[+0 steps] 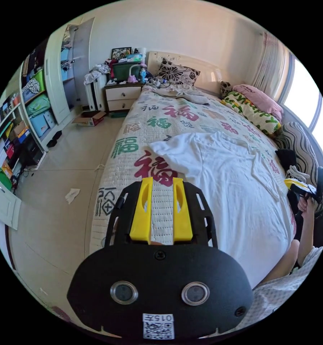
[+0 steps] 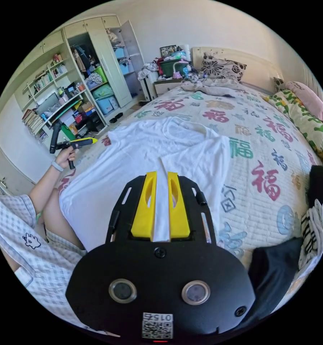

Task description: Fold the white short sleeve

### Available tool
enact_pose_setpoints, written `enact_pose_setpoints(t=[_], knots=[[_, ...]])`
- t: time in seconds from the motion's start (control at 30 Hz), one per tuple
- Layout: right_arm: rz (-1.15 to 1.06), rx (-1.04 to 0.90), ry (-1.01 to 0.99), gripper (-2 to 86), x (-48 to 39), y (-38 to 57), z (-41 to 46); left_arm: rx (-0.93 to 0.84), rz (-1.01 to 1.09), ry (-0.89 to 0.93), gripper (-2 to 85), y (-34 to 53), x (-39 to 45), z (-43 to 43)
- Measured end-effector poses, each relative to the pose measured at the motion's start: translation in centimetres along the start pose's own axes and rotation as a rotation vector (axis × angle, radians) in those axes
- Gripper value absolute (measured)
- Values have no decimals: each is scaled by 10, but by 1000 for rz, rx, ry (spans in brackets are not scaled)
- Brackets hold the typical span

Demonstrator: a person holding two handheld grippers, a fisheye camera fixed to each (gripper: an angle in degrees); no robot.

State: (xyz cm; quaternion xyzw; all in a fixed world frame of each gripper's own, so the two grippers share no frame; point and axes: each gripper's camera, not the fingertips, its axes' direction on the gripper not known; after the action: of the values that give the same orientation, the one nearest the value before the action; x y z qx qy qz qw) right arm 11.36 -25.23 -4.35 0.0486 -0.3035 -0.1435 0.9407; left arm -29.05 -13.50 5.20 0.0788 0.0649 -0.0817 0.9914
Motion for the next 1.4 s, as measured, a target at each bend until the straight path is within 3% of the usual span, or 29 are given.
enact_pose_setpoints(t=[0.1,0.27,0.5,0.6,0.77,0.83,1.0,1.2,1.33,1.4], knots=[[-73,-46,-39,62,-51,-61,39,7,10,23,82,-18,-18,18],[-138,-118,-67,76,-121,-168,105,-26,86,227,78,-37,-15,40],[-118,-438,120,135,-192,-300,257,25,155,346,69,-11,-21,30],[-143,-467,197,136,-213,-328,295,72,100,389,69,-2,-47,18],[-226,-539,366,111,-243,-361,348,86,-17,399,73,8,-95,5],[-249,-561,394,40,-254,-373,365,97,-56,364,82,12,-113,-2],[-272,-529,427,-8,-270,-394,369,58,-119,408,103,16,-140,5],[-139,-437,289,-10,-248,-415,331,146,-84,496,117,7,-149,9],[-66,-367,213,-11,-219,-423,295,10,-15,615,114,-8,-142,32],[-35,-337,189,-11,-204,-424,278,27,22,652,85,-10,-137,29]])
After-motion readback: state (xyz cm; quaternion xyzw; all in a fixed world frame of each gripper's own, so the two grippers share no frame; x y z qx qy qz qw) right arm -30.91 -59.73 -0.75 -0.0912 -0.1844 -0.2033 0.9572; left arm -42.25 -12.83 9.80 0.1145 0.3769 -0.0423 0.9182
